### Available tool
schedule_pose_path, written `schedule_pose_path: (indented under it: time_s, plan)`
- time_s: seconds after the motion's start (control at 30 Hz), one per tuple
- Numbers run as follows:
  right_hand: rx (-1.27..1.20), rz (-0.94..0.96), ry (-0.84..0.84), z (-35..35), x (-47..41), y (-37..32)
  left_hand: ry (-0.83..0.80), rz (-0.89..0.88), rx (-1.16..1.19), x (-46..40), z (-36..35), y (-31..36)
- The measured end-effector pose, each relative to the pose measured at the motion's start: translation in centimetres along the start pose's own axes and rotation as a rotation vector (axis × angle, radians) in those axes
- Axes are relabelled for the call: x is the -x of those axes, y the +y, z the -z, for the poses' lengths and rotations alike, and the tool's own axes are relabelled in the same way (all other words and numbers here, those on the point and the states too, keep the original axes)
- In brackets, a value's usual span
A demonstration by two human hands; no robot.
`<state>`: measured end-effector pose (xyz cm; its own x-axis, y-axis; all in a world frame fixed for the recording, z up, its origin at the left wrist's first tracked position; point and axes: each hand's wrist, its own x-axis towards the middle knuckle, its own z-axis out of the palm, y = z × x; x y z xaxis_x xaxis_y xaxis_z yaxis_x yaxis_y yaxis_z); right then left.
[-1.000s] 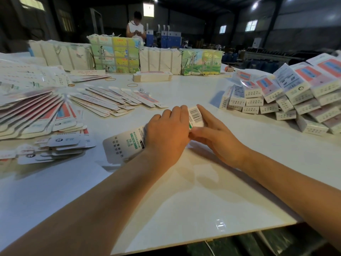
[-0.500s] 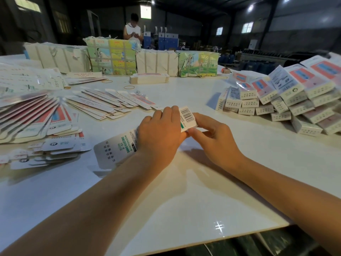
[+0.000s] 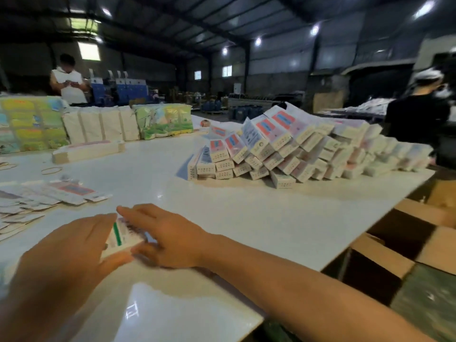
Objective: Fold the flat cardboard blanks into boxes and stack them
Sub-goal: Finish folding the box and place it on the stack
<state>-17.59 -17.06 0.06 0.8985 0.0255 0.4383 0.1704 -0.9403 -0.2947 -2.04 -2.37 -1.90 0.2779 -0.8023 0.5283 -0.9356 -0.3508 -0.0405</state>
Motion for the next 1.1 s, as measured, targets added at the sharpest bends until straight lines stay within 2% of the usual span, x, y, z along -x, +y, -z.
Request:
schedule_pose_path:
  time_s: [0.07,0.2,0.3,0.37,0.43,0.5,0.6,0.67,0.8,0.9,1.0,1.1]
  plan:
    - [0.182,-0.03,0.084,0.9,-0.3,1.1,0.077,-0.112,-0.112,-0.4,-1.8,-1.2]
    - [0.269,-0.282,0.448,7.1,-1.3,5.1,0.236,-0.121,0.049,0.4,-4.1,-0.6]
    - [0.301,-0.427,0.71,14.8,-1.1,9.5,0.212,-0.235,0.097,0.4,-4.9,0.4]
    - [0.423,-0.536,0.833,19.6,0.0,12.2,0.158,-0.262,0.089,0.2,-4.6,1.0]
    - [0.569,-0.66,0.87,23.2,1.8,14.5,0.155,-0.255,0.114,0.2,-3.6,1.8]
    - [0.646,-0.809,0.827,25.0,3.9,16.6,0.156,-0.262,0.119,0.2,-2.2,2.9]
    - [0.624,-1.072,0.714,24.6,5.8,18.3,0.178,-0.278,0.116,0.1,-1.1,3.7]
    - [0.631,-1.131,0.692,23.6,6.0,18.7,0.166,-0.272,0.104,0.2,-1.2,3.6]
    - [0.648,-1.147,0.659,23.8,5.5,18.2,0.157,-0.27,0.11,0.2,-1.0,3.8]
    - [0.664,-1.11,0.679,24.4,4.1,16.8,0.09,-0.237,0.127,0.6,-0.3,4.2]
    - [0.653,-0.802,0.689,22.7,0.8,13.8,-0.015,-0.136,0.126,1.2,1.2,4.9]
    - [0.428,-0.478,0.597,17.3,-2.6,9.1,-0.048,-0.073,0.068,1.6,2.0,5.5]
